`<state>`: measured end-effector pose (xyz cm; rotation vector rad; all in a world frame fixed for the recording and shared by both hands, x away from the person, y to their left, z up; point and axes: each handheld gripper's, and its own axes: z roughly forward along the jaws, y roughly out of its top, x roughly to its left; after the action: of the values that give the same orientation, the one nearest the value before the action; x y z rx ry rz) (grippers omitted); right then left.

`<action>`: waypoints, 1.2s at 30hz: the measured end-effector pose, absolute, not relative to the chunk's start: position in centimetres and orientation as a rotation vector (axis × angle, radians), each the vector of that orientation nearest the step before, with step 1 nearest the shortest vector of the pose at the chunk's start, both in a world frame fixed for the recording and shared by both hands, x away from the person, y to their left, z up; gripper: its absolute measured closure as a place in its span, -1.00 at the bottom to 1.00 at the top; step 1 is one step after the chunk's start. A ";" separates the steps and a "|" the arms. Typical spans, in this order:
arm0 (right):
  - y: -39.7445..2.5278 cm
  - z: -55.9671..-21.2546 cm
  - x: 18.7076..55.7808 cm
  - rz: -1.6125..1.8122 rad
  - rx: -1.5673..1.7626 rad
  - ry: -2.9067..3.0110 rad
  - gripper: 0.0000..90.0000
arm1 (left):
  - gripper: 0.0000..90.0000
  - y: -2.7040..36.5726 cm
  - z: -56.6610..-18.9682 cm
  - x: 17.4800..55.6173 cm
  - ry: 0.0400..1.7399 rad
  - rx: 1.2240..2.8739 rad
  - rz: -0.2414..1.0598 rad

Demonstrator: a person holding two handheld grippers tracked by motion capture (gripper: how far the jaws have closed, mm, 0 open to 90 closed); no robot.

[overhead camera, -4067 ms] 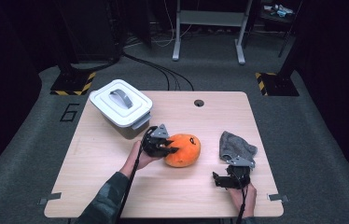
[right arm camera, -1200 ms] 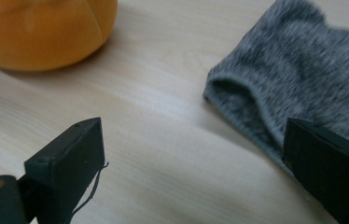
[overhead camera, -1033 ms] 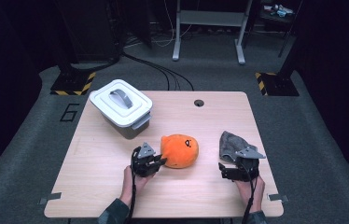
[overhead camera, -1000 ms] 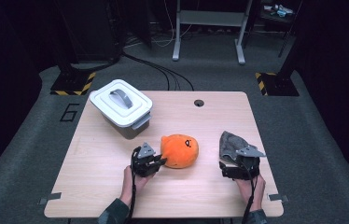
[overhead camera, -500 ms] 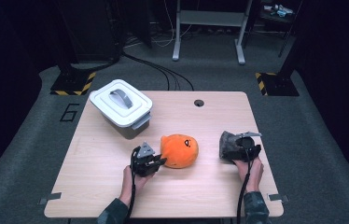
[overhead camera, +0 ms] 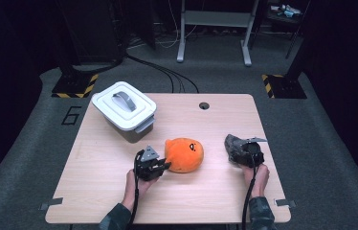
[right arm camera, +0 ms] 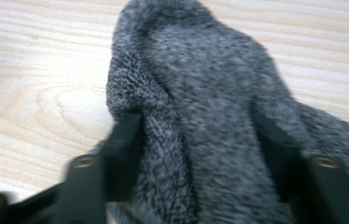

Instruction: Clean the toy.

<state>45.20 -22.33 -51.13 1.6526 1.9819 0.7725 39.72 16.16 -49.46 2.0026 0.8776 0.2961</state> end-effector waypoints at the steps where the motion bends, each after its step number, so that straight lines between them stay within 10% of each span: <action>1: -22.4 -51.1 45.1 0.776 1.659 1.977 0.09 | 0.67 16.1 -49.5 39.7 0.876 1.999 0.304; 9: -23.3 -51.1 44.6 0.861 1.681 1.935 0.50 | 0.67 16.1 -49.4 39.8 0.868 2.009 0.307; 36: -17.4 -42.5 42.3 1.123 1.390 2.098 0.52 | 0.67 15.4 -48.5 40.0 0.818 2.043 0.322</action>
<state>42.26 -17.41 -42.49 1.3900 2.0979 1.1228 39.96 15.38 -48.45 2.0426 0.8177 0.3224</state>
